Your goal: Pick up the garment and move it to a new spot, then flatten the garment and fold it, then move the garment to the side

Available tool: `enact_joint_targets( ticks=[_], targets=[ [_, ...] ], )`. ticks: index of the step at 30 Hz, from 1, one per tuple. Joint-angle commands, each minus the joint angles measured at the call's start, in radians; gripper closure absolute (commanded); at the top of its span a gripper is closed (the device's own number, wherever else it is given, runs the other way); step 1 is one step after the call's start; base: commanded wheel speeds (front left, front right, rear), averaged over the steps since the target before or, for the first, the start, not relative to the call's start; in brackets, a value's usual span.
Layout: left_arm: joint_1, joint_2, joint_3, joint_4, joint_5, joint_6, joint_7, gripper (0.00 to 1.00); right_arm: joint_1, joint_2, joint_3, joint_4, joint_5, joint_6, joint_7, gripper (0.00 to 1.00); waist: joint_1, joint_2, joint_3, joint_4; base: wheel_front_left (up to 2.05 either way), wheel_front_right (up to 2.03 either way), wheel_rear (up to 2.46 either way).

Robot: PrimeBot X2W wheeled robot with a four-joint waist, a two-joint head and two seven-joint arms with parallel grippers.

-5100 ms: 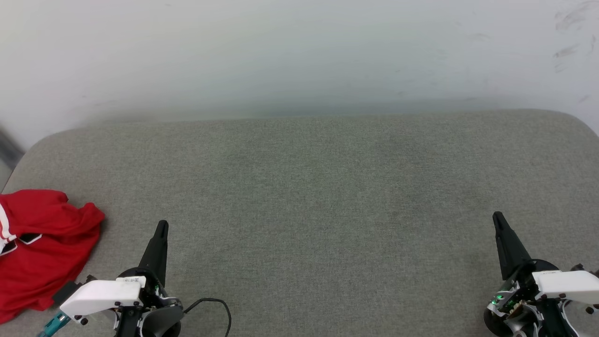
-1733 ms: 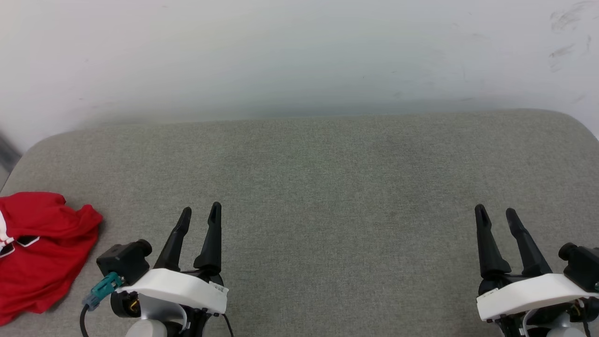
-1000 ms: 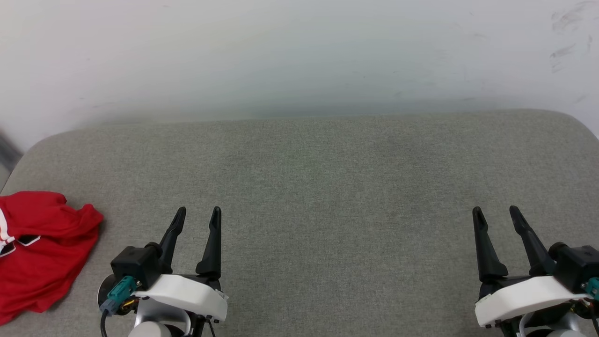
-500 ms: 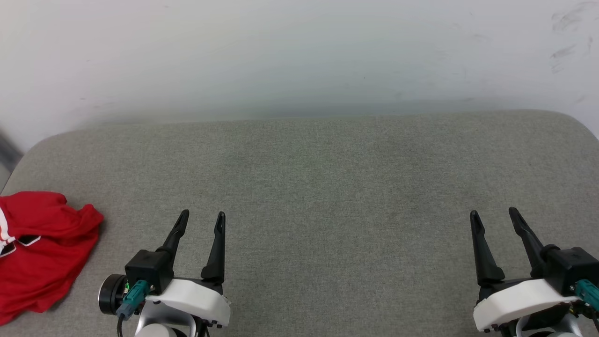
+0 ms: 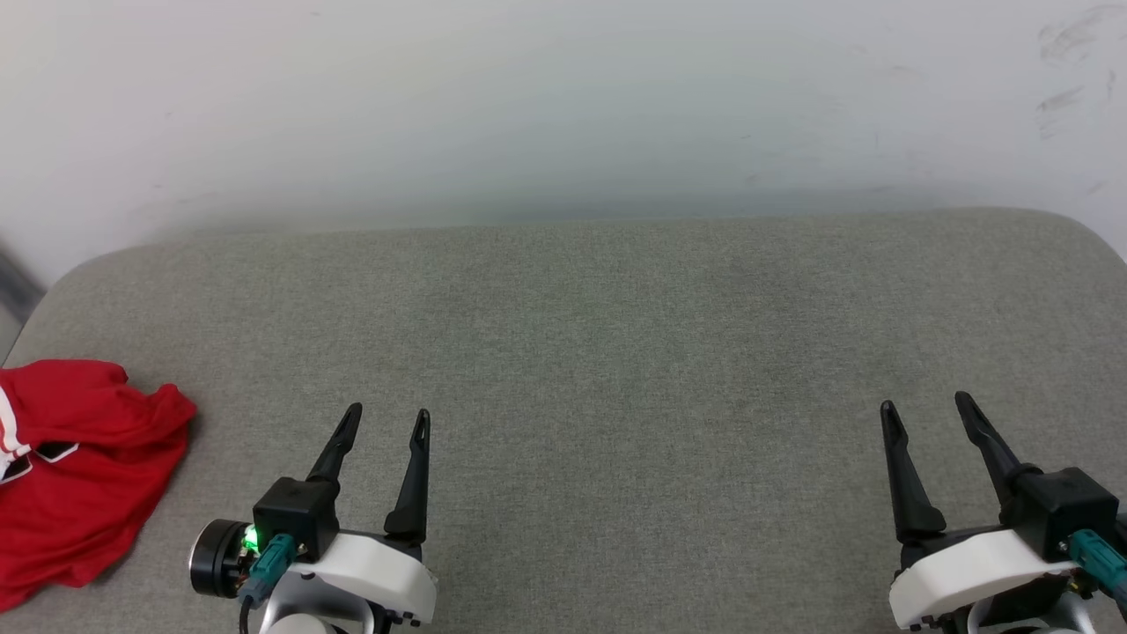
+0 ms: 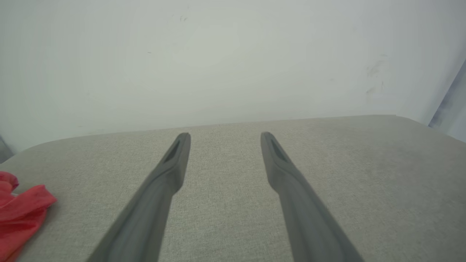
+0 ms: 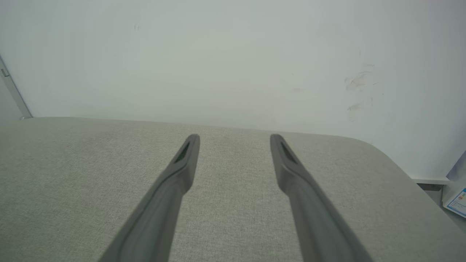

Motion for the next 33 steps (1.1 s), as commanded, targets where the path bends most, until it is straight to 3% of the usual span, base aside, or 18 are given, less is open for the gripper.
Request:
enact_joint_targets(
  ticks=[1, 16, 33],
  targets=[
    [-0.006, -0.001, 0.003, 0.006, 0.012, -0.002, -0.007, 0.00, 0.009, -0.002, 0.001, -0.006, -0.013, 0.000, -0.006, 0.00, 0.0000, 0.0000, 0.000, 0.000, 0.00, 0.00, 0.00],
    [-0.027, -0.006, 0.025, 0.043, -0.021, -0.011, -0.008, 0.00, 0.006, -0.001, -0.011, 0.010, 0.053, 0.000, -0.023, 0.00, 0.0000, 0.0000, -0.001, 0.046, 0.00, 0.00, 0.00],
    [-0.039, -0.002, 0.074, 0.047, 0.016, 0.008, -0.008, 0.00, -0.011, -0.001, 0.026, -0.014, 0.029, 0.000, 0.016, 0.00, 0.0000, 0.0000, 0.007, 0.293, 0.00, 0.00, 0.00]
  ],
)
